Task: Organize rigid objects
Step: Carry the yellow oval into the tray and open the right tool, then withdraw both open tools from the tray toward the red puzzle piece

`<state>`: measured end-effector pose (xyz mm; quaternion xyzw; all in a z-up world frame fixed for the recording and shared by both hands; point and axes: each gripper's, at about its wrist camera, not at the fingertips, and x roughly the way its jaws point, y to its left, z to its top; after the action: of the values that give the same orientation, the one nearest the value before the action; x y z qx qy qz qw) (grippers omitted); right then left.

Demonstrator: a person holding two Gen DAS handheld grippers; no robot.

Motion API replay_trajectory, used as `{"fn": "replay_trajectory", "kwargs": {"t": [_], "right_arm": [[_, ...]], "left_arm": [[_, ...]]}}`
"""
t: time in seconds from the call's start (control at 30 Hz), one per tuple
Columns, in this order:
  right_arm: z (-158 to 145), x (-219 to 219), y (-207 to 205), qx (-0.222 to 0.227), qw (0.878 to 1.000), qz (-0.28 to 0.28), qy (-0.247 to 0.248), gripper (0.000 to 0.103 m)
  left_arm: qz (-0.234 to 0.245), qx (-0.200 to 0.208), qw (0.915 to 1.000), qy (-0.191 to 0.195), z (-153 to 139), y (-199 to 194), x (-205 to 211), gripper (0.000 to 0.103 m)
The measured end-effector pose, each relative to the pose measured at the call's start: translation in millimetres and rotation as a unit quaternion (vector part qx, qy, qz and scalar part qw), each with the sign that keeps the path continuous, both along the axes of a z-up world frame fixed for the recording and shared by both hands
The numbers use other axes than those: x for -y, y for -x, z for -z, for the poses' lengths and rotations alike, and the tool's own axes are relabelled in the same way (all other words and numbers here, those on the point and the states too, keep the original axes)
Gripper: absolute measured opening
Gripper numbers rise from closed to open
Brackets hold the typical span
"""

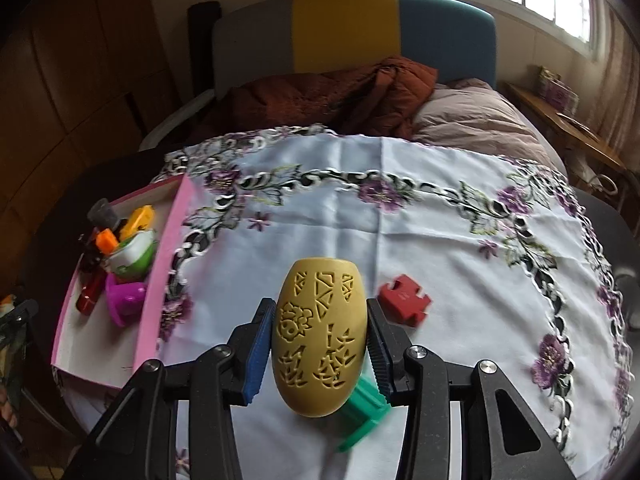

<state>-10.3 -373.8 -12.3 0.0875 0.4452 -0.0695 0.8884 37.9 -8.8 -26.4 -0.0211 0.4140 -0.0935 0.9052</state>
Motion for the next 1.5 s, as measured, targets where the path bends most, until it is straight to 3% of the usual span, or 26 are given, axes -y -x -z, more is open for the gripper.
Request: {"fn": "replay_trajectory", "kwargs": {"t": [0.2,0.5,0.9,1.03,1.5], "right_arm": [[-14.6,-79.0,-21.7,0.015,0.994,-0.106,-0.023,0.045],[-3.9,-201.5,-43.5,-0.002,0.967,-0.251,-0.039,0.045],[63.5,-236.4,-99.3,-0.076,0.971,-0.227,-0.009,0.045],[60.4,-231.5,-98.3,-0.069,0.974,-0.217,-0.014,0.065],[15.5,-207.0,-63.5,0.008,0.977,-0.211,-0.02,0.072]], "left_arm": [[-0.011,-0.004,0.9999,0.008,2.5,-1.5,-9.2,0.028],[-0.04,-0.004,0.9991,0.014,4.7,-4.7,-33.6,0.028],[-0.054,-0.014,0.9982,0.02,14.6,-7.5,-48.5,0.028],[-0.055,-0.017,0.9981,0.021,16.8,-7.3,-49.8,0.028],[-0.044,0.001,0.9989,0.012,5.0,-3.3,-39.6,0.028]]}}
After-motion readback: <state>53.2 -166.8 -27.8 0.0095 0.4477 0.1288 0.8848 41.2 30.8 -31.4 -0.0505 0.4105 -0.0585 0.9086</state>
